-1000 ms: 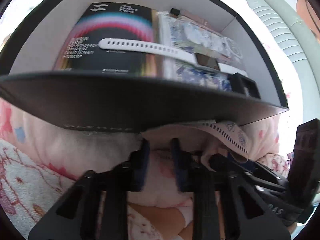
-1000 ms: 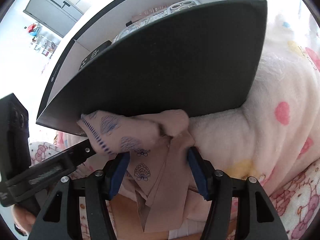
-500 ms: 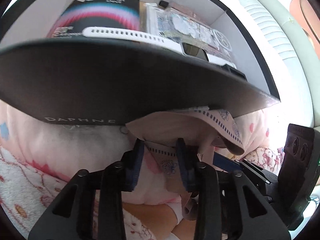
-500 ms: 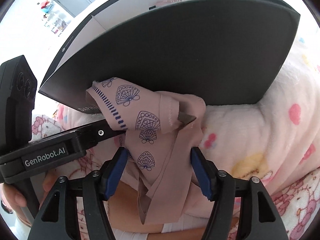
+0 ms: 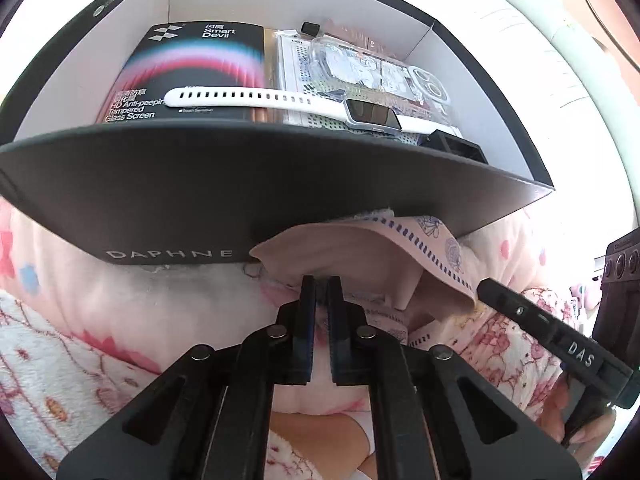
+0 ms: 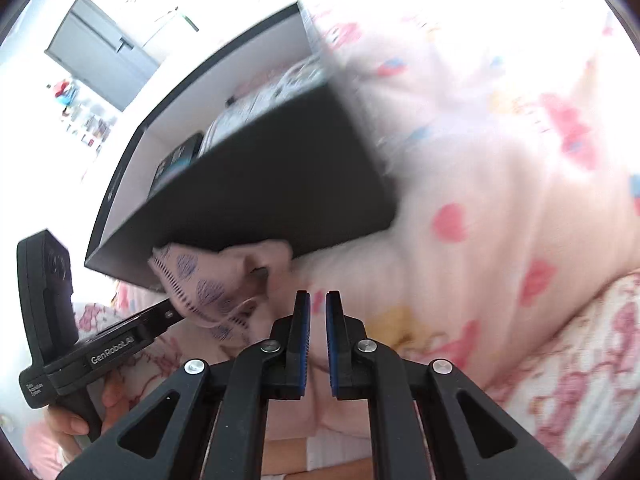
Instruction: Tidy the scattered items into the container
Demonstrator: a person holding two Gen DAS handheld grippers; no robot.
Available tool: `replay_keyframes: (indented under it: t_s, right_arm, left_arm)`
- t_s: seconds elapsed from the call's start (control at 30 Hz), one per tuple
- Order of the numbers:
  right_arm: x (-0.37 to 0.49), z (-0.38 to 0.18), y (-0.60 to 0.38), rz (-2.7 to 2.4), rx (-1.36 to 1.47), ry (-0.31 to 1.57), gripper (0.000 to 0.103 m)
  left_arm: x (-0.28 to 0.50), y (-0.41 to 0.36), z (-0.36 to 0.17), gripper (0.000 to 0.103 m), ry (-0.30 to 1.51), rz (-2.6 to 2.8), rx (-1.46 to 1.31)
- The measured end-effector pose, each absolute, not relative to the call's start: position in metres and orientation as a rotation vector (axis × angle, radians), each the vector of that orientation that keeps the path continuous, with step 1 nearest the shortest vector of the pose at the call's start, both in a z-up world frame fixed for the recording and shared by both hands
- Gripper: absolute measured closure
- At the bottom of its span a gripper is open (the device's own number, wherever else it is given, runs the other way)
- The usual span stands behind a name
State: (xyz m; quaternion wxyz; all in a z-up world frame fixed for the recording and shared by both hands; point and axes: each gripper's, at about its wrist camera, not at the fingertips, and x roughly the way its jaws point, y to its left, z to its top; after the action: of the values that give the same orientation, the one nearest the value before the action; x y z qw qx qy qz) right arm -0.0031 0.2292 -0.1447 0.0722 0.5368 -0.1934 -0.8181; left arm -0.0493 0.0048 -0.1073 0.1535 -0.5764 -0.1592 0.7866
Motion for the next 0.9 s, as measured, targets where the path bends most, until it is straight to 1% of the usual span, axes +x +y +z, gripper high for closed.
replay_keyframes:
  t_s: [0.03, 0.07, 0.1, 0.13, 0.17, 0.2, 0.23, 0.27, 0.33, 0.37, 0.4, 0.43, 0.47, 0.5, 0.53, 0.57, 0.63, 0.73, 0.83, 0.9]
  right_arm:
    - [-0.003, -0.143, 0.230, -2.460, 1.617, -0.572, 0.097]
    - [-0.004, -0.143, 0.228, -2.444, 1.624, -0.561, 0.097]
    - [-0.005, -0.144, 0.225, -2.412, 1.632, -0.559, 0.097]
    - [-0.007, -0.147, 0.219, -2.363, 1.646, -0.566, 0.093]
    - [-0.008, -0.151, 0.214, -2.318, 1.659, -0.572, 0.086]
    - [-0.010, -0.156, 0.207, -2.281, 1.677, -0.566, 0.079]
    - [-0.011, -0.161, 0.200, -2.262, 1.696, -0.551, 0.065]
    - [-0.012, -0.165, 0.193, -2.251, 1.707, -0.533, 0.056]
    - [-0.016, -0.173, 0.181, -2.222, 1.701, -0.520, 0.056]
    - [-0.019, -0.177, 0.177, -2.207, 1.693, -0.531, 0.056]
    - [-0.022, -0.180, 0.175, -2.204, 1.686, -0.543, 0.056]
    - [-0.025, -0.182, 0.174, -2.212, 1.681, -0.555, 0.060]
    - [-0.026, -0.181, 0.174, -2.223, 1.670, -0.566, 0.076]
    - [-0.027, -0.180, 0.175, -2.237, 1.658, -0.569, 0.087]
    - [-0.027, -0.177, 0.176, -2.252, 1.651, -0.572, 0.094]
    - [-0.027, -0.174, 0.178, -2.265, 1.638, -0.581, 0.095]
    - [-0.024, -0.165, 0.183, -2.308, 1.603, -0.591, 0.098]
    - [-0.020, -0.150, 0.190, -2.377, 1.557, -0.596, 0.099]
    - [-0.013, -0.132, 0.198, -2.439, 1.513, -0.602, 0.099]
    - [-0.009, -0.121, 0.201, -2.477, 1.492, -0.571, 0.099]
  left_arm:
    - [-0.049, 0.004, -0.108, 0.095, -0.483, 2.230, -1.654]
    - [-0.050, 0.004, -0.109, 0.086, -0.502, 2.210, -1.660]
    - [-0.050, 0.005, -0.110, 0.081, -0.506, 2.203, -1.673]
    - [-0.050, 0.006, -0.110, 0.072, -0.496, 2.205, -1.684]
    - [-0.051, 0.008, -0.110, 0.070, -0.480, 2.211, -1.694]
    - [-0.051, 0.010, -0.109, 0.070, -0.466, 2.217, -1.700]
    - [-0.051, 0.011, -0.109, 0.068, -0.458, 2.219, -1.702]
    - [-0.051, 0.013, -0.109, 0.065, -0.454, 2.215, -1.706]
    - [-0.053, 0.016, -0.112, 0.058, -0.459, 2.184, -1.719]
    - [-0.054, 0.017, -0.113, 0.062, -0.456, 2.185, -1.720]
    - [-0.054, 0.020, -0.113, 0.063, -0.436, 2.197, -1.720]
    - [-0.054, 0.023, -0.112, 0.070, -0.405, 2.197, -1.712]
    - [-0.053, 0.026, -0.110, 0.085, -0.377, 2.194, -1.704]
    - [-0.052, 0.029, -0.108, 0.090, -0.352, 2.198, -1.692]
    - [-0.050, 0.031, -0.106, 0.094, -0.335, 2.208, -1.680]
    - [-0.049, 0.031, -0.103, 0.098, -0.326, 2.220, -1.670]
    - [-0.048, 0.028, -0.098, 0.099, -0.345, 2.223, -1.661]
    - [-0.045, 0.022, -0.083, 0.099, -0.359, 2.251, -1.643]
    - [-0.036, 0.014, -0.058, 0.099, -0.318, 2.321, -1.605]
    - [-0.031, 0.009, -0.043, 0.099, -0.310, 2.341, -1.578]
